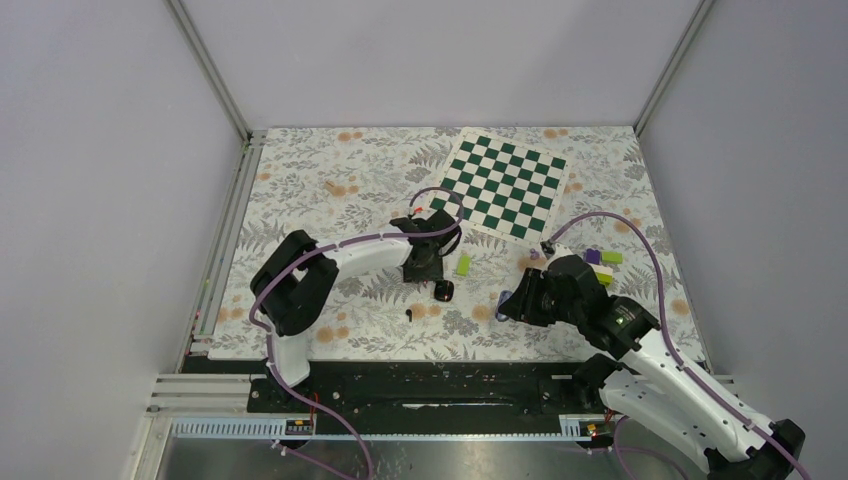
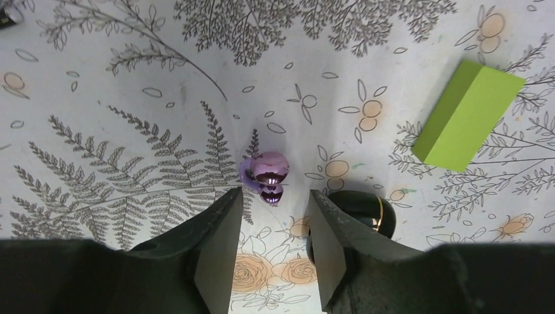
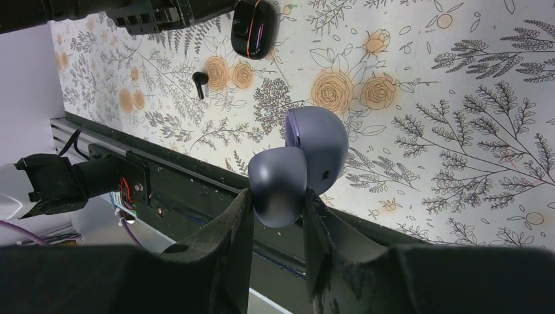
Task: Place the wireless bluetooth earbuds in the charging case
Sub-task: Pick up the earbud from the center of the board.
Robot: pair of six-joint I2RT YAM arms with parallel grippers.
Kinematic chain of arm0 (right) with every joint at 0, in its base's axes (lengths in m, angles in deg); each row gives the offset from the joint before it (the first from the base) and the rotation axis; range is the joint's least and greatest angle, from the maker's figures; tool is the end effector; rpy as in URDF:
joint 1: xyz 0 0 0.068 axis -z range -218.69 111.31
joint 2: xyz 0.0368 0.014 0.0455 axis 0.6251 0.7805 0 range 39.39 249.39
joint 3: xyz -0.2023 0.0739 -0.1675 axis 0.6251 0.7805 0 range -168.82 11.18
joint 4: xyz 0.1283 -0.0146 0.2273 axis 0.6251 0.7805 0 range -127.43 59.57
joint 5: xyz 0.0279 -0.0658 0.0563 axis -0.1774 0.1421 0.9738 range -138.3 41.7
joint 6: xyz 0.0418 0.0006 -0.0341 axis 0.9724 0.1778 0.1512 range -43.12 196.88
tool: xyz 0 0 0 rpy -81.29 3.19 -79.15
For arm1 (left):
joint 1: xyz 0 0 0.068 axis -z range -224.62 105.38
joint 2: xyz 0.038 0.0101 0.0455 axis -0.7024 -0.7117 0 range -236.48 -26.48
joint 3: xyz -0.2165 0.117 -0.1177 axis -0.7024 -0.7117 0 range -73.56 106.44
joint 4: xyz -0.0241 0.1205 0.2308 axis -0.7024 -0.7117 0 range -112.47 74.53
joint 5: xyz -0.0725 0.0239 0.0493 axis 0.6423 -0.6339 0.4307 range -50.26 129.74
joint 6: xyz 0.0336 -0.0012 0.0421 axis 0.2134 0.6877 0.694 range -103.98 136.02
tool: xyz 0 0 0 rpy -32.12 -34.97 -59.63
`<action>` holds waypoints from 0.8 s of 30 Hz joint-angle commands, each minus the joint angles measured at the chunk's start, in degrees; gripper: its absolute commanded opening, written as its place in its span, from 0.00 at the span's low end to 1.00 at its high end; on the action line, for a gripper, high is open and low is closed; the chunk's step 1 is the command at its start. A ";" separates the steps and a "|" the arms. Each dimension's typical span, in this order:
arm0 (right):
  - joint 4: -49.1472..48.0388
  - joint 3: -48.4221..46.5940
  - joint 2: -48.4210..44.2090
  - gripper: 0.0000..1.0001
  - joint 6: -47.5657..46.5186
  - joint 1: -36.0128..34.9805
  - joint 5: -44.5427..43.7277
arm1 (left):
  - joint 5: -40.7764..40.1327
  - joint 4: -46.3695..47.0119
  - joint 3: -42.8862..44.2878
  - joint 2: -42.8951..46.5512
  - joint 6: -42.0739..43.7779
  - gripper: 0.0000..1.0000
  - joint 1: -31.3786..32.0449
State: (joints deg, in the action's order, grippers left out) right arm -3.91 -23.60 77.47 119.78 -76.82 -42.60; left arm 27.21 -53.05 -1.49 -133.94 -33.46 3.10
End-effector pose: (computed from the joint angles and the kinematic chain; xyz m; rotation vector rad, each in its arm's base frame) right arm 0.1141 0.0941 0.2565 0.0393 2.3583 0.8559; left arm 0.2516 -0.2652 0.1684 -0.0882 2.7795 -0.1105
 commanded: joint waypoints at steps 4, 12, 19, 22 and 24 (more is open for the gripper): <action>-1.52 -0.74 0.56 0.00 -0.09 0.17 0.50 | -0.91 4.59 0.14 0.46 5.17 0.39 -1.02; -1.57 -0.15 0.14 0.00 0.08 0.24 0.48 | -0.31 5.52 0.73 -1.50 7.04 0.29 -1.63; -1.29 0.33 -0.64 0.00 0.50 0.16 0.21 | 2.07 4.54 1.56 -1.09 7.66 0.33 -1.71; -1.22 0.44 -0.76 0.00 0.50 0.19 0.10 | 3.36 4.57 0.57 2.00 7.96 0.45 -1.68; -1.23 0.34 -0.74 0.00 0.45 0.21 0.11 | 4.01 4.80 -0.54 3.77 8.97 0.51 -1.88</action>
State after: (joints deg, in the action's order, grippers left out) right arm -3.93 -23.23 77.23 119.82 -76.82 -42.63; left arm 29.22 -48.46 -1.31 -134.69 -26.07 1.59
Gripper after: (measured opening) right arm 0.351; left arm 0.477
